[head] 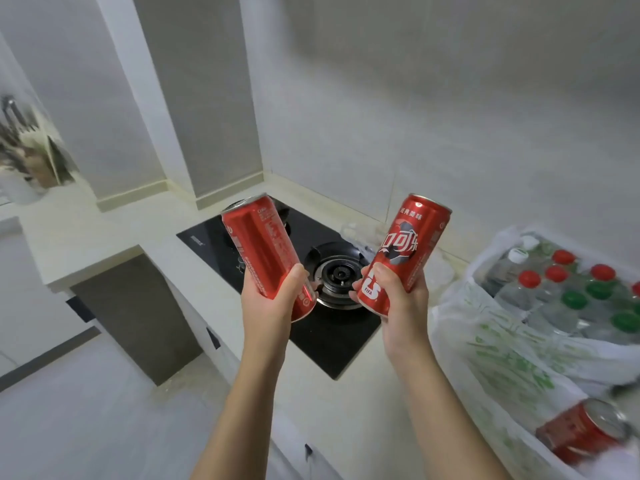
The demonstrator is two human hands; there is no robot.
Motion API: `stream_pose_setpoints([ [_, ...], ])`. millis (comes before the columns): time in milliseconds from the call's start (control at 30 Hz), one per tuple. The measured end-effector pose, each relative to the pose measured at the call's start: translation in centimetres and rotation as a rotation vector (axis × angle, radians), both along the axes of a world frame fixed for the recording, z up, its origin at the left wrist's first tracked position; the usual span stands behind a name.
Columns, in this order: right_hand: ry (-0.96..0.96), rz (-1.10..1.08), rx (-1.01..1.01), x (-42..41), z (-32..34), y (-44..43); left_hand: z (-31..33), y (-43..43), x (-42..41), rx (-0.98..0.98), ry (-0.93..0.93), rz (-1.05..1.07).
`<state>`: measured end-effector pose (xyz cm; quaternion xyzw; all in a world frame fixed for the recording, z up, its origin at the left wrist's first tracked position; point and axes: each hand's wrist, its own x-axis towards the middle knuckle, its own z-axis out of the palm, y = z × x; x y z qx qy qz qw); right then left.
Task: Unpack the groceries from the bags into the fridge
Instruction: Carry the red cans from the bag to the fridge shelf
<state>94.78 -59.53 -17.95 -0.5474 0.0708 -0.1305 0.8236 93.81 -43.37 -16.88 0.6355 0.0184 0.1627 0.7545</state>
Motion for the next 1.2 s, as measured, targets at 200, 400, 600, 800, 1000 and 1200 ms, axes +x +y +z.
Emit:
stream_pose_setpoints([
  [200, -0.037, 0.053, -0.082, 0.0, 0.6, 5.3, 0.5, 5.4, -1.1, -0.017, -0.049, 0.098],
  [400, -0.053, 0.175, -0.077, -0.7, 1.2, 13.6, 0.9, 13.6, -3.2, 0.009, -0.065, 0.197],
  [600, -0.075, 0.317, -0.098, -1.8, 1.2, 21.9, 0.9, 21.8, -6.0, 0.015, -0.058, 0.318],
  [800, -0.070, 0.432, -0.140, -3.2, 0.7, 29.7, 0.5, 28.7, -10.2, 0.038, -0.015, 0.457],
  [1000, -0.092, 0.617, -0.135, -4.4, 0.8, 37.1, 0.7, 34.2, -14.8, 0.021, 0.010, 0.662],
  [1200, -0.125, 0.864, -0.110, -6.8, 0.9, 44.0, 0.7, 38.0, -20.1, 0.007, -0.013, 0.925],
])
